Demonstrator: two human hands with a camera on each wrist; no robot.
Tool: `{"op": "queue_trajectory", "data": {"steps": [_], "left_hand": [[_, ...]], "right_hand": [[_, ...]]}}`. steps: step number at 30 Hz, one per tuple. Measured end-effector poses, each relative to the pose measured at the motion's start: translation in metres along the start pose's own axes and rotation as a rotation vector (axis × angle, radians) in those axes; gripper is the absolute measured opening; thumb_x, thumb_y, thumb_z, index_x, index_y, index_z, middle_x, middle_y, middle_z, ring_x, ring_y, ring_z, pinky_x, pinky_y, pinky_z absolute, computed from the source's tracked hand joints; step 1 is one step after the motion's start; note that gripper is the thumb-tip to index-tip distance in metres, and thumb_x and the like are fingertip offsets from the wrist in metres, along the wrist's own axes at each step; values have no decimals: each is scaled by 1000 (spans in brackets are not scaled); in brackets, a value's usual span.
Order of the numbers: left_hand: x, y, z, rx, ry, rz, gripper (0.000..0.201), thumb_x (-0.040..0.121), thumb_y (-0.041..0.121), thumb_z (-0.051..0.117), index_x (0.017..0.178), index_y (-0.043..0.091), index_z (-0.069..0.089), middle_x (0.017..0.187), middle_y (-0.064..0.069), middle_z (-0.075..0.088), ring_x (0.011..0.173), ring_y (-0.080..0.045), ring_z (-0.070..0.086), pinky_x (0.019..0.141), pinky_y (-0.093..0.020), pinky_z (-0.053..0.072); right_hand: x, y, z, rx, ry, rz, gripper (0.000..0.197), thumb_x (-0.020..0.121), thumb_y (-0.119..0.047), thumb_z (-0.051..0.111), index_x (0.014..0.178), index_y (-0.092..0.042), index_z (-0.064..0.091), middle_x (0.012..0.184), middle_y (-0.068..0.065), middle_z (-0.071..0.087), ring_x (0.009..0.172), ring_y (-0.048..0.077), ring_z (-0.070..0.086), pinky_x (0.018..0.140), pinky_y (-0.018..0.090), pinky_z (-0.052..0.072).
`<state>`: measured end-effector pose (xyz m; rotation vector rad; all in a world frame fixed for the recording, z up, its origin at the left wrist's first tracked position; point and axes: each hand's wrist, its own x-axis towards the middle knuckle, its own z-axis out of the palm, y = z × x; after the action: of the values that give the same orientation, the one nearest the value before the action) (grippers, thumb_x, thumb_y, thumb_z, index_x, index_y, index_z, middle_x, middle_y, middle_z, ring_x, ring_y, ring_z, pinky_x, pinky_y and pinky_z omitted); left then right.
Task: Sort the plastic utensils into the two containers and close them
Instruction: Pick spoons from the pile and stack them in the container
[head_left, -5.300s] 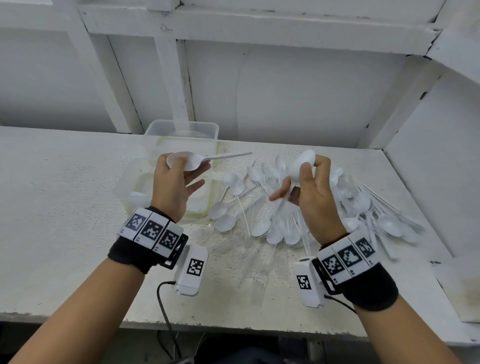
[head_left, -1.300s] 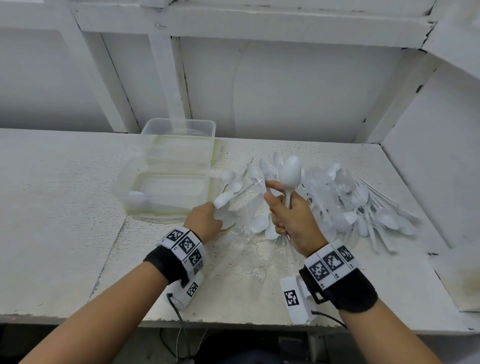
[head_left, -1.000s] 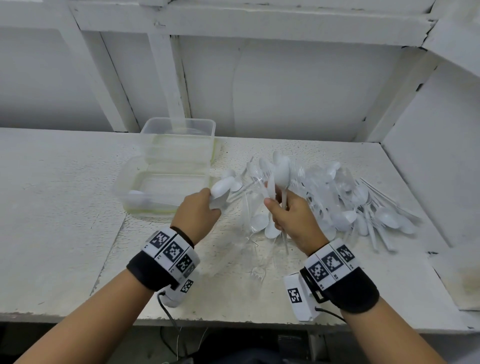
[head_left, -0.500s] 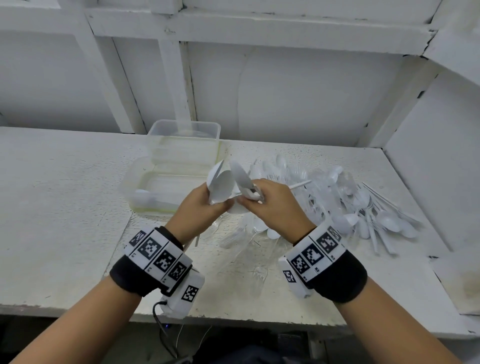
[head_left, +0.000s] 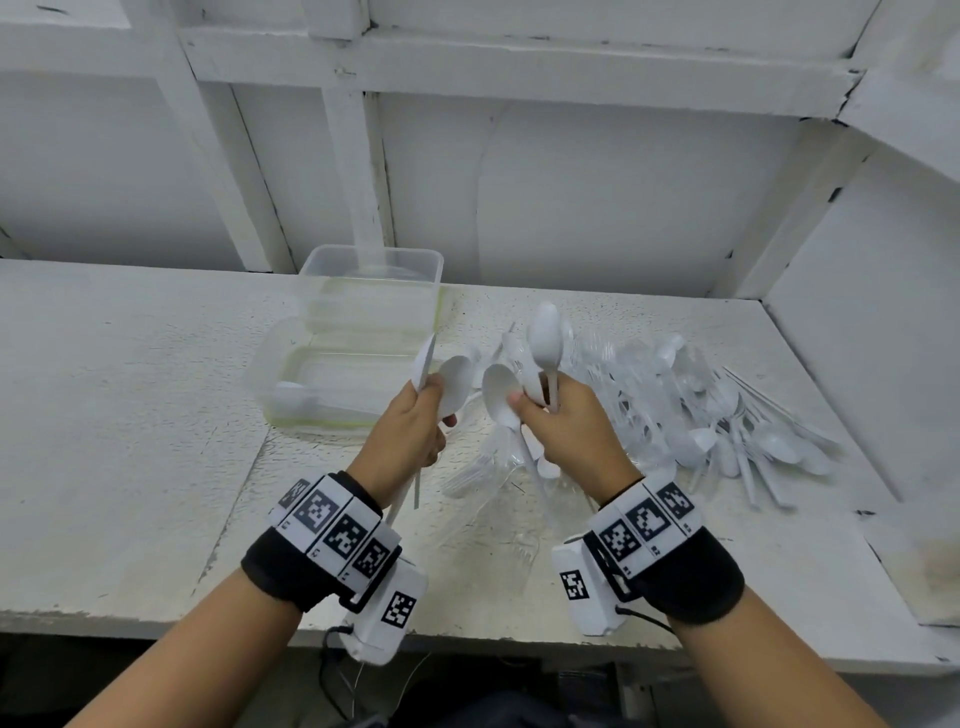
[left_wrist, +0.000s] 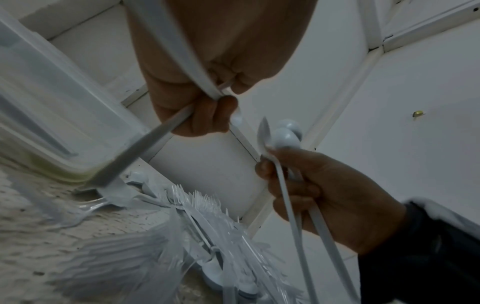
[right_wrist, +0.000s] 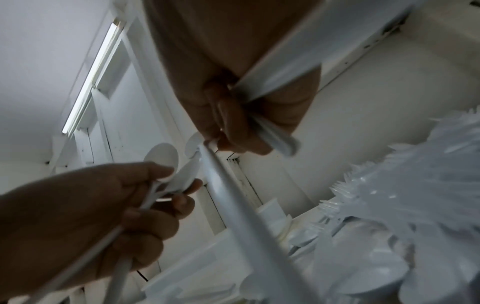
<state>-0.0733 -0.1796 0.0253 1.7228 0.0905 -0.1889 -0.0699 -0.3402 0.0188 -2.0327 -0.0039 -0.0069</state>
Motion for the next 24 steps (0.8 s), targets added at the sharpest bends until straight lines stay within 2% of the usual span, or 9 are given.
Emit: {"op": "queue_trajectory", "data": {"steps": [3, 5, 6, 9, 13, 16, 18, 21, 24], "left_hand": [[-1, 0, 4, 4, -18, -6, 30, 102, 31, 27, 90, 9, 45, 67, 0, 45, 44, -6, 35, 46, -19, 30], [-1, 1, 8, -16, -43, -16, 30, 101, 32, 27, 88, 13, 46, 72, -3, 46, 50, -10, 36, 51, -24, 31], [-2, 1, 10, -29, -58, -27, 32, 101, 33, 28, 86, 13, 47, 72, -4, 46, 52, -11, 37, 52, -25, 31], [-4, 1, 13, -54, -103, -59, 42, 101, 38, 27, 81, 10, 52, 67, -4, 48, 52, -13, 40, 53, -25, 34], [-5, 0, 10, -30, -127, -48, 40, 102, 34, 25, 88, 16, 58, 66, 2, 52, 48, -5, 47, 46, -16, 35], [-5, -2, 6, -71, -79, -64, 28, 99, 43, 29, 98, 20, 46, 69, 1, 40, 49, -7, 34, 46, -19, 27], [-4, -5, 4, -86, -66, -61, 28, 96, 52, 26, 100, 26, 35, 69, 1, 32, 49, -8, 24, 44, -20, 21], [-2, -6, 5, -145, -121, -66, 31, 95, 56, 20, 98, 30, 37, 69, 0, 33, 49, -8, 24, 43, -19, 22], [-2, -4, 9, -153, -171, -114, 47, 95, 56, 18, 87, 18, 43, 60, 3, 36, 48, -8, 30, 47, -20, 28]], "right_hand": [[-2, -8, 3, 202, -18, 31, 20, 91, -16, 56, 74, -9, 49, 56, -5, 40, 42, 3, 38, 45, 24, 35], [-2, -11, 9, 244, -28, 46, 8, 91, -14, 56, 84, -15, 53, 56, -7, 41, 40, 2, 37, 41, 21, 33], [-1, -11, 12, 232, -25, 49, 2, 91, -14, 57, 91, -15, 54, 58, -7, 42, 40, 2, 38, 41, 19, 33], [1, -7, 21, 172, 16, 28, 11, 91, -18, 57, 95, -8, 59, 61, -6, 47, 38, -2, 43, 46, 17, 33], [3, -3, 20, 213, 118, 31, 20, 91, -18, 57, 98, 1, 61, 63, -6, 49, 39, -2, 43, 43, 11, 31], [3, -5, 10, 283, 196, 9, 8, 92, -18, 57, 85, -15, 60, 53, -14, 47, 38, -2, 43, 47, 13, 31], [3, -8, 5, 287, 194, -35, 14, 91, -18, 57, 79, -25, 56, 47, -21, 50, 40, -5, 46, 48, 11, 33], [2, -12, 6, 275, 141, -83, 14, 90, -17, 59, 82, -28, 57, 48, -28, 53, 43, -9, 49, 43, 7, 35], [0, -15, 15, 253, 123, -131, 16, 88, -15, 63, 77, -27, 58, 56, -22, 58, 53, -11, 53, 51, 5, 39]]}}
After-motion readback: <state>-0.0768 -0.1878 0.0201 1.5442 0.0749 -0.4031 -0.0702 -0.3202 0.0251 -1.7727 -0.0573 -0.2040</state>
